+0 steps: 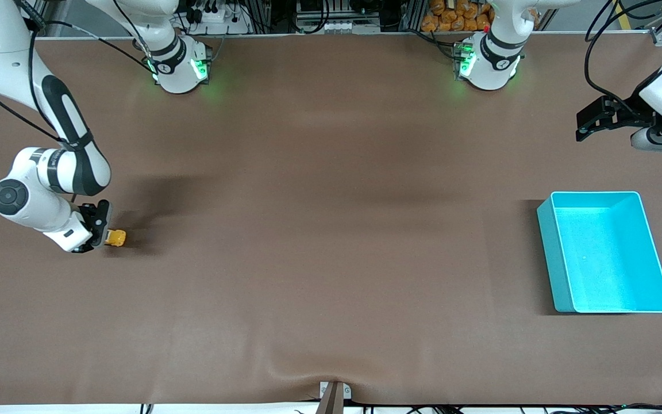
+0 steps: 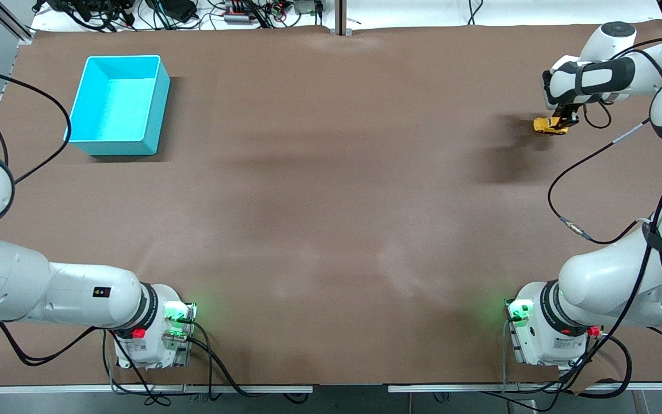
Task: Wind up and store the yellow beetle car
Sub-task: 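Drag the held car backward along the table with the right gripper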
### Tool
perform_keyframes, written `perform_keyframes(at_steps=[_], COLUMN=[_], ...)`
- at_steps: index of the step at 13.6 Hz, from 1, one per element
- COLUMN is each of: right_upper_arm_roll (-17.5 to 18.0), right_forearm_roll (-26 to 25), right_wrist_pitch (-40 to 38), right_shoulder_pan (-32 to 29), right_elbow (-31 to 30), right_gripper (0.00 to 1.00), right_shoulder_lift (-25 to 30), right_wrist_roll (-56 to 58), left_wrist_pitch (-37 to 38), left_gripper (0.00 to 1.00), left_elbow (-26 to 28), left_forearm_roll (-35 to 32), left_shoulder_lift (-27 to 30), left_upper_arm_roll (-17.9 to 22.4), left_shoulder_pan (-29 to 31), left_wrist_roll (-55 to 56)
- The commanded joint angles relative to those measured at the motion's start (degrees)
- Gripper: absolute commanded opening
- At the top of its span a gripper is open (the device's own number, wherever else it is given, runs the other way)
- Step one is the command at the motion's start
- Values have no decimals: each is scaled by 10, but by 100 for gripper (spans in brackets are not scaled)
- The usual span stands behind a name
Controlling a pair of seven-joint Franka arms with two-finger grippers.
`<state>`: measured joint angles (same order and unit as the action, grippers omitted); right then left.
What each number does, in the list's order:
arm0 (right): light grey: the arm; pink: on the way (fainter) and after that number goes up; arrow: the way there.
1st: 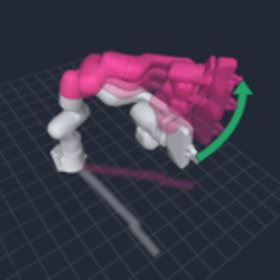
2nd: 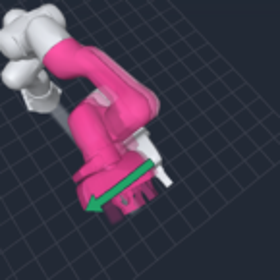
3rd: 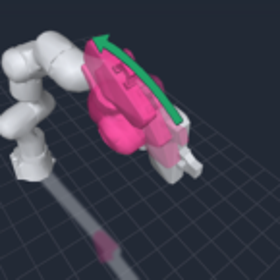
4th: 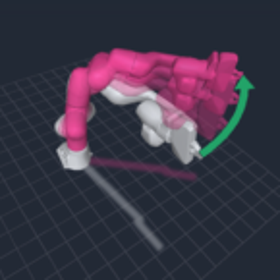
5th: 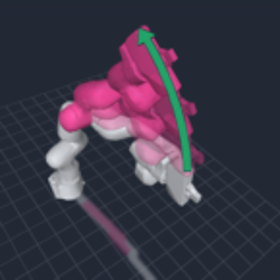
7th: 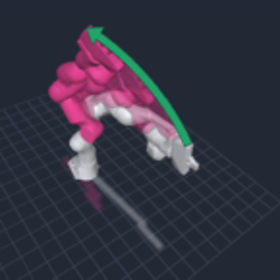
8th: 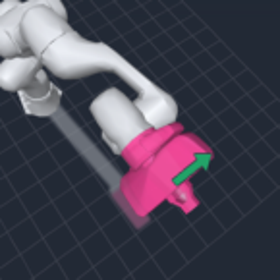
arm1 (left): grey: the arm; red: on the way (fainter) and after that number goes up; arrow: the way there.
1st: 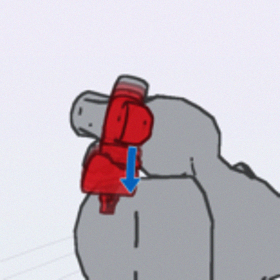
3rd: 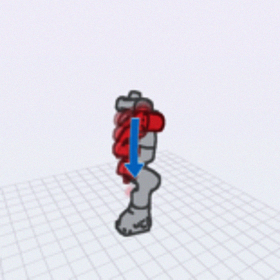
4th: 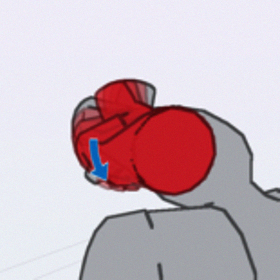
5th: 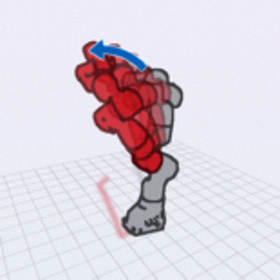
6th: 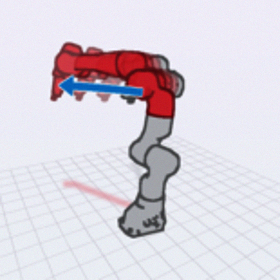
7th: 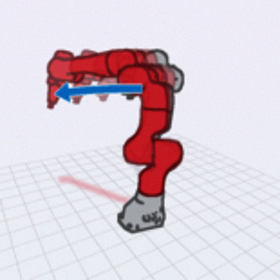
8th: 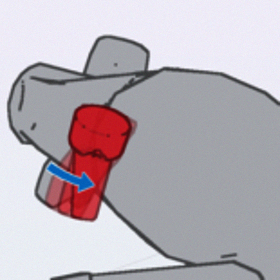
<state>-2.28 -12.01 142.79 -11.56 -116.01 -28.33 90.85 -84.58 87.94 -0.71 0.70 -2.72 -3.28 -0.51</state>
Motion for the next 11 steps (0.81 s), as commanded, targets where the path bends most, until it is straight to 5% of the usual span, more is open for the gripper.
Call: perform_keyframes(at_steps=[1,7,8,9,10,11], right_upper_arm_roll=[4,4,4,4,4,5], right_forearm_roll=[-18,-18,-18,-17,-14,-14], right_wrist_pitch=[13,38,38,36,36,29], right_shoulder_pan=[-31,-66,-68,-69,-70,-78], right_elbow=[-13,19,20,22,25,37], right_gripper=[3,5,11,33,85,100], right_shoulder_lift=[-26,-61,-62,-61,-61,-60], right_wrist_roll=[19,71,71,72,71,72], left_wrist_pitch=[-4,-4,-4,-4,-4,-4], left_gripper=[100,100,100,100,100,100], left_elbow=[-1,-1,-1,-1,-1,-1], left_forearm_roll=[3,2,3,3,3,2], left_shoulder_lift=[3,3,3,4,4,4], left_upper_arm_roll=[1,1,0,0,0,0], left_shoulder_pan=[1,0,1,1,0,-1], left_wrist_roll=[-11,-11,-11,-11,-11,-11])
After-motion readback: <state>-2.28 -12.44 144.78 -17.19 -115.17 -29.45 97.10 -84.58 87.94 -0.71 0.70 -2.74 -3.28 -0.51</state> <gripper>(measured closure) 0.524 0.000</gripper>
